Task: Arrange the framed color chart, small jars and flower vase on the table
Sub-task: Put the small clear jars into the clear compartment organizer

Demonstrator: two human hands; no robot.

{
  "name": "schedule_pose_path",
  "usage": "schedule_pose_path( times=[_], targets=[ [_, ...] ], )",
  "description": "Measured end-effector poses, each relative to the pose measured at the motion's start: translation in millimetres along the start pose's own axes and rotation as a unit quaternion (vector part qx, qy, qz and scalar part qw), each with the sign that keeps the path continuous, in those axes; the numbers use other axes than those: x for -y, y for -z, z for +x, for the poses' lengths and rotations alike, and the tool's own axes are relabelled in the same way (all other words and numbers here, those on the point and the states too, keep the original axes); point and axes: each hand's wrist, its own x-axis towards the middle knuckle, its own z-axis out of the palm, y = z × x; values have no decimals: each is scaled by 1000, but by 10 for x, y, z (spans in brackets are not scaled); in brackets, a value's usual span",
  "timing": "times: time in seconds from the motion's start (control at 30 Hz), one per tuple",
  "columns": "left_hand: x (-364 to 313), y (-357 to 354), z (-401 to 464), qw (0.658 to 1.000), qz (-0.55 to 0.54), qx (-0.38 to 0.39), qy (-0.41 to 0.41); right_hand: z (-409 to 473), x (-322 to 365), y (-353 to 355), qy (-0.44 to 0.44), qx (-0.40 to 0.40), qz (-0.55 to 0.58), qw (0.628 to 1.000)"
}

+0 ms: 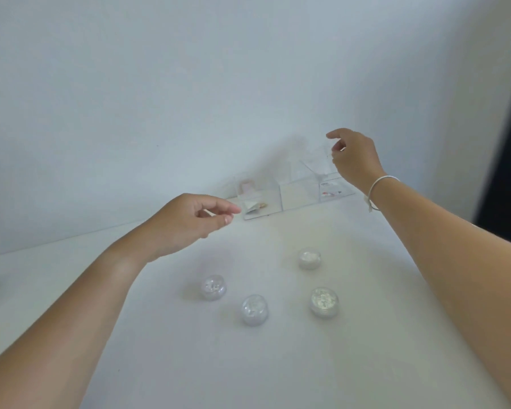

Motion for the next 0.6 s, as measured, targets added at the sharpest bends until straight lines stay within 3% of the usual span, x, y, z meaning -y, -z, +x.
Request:
schedule_pose_path(
  times=[0.13,0.27,0.33,0.43,0.53,0.6],
  targets=[
    [37,113,-208,997,12,52,48,-83,19,11,-1,35,-58,998],
    [-5,139,-341,983,50,154,90,-176,198,58,66,23,-100,993],
    [-33,129,-362,974,72,187,110,-250,370,116,103,53,-95,989],
    [-66,100,-370,962,82,226,130,-422,657,243,107,225,-78,965],
    [-76,64,-358,957,98,240,133,-616,875,312,62,445,-106,887],
    [-76,51,-349,956,109,240,130,-710,973,324,25,529,-140,837]
  ],
)
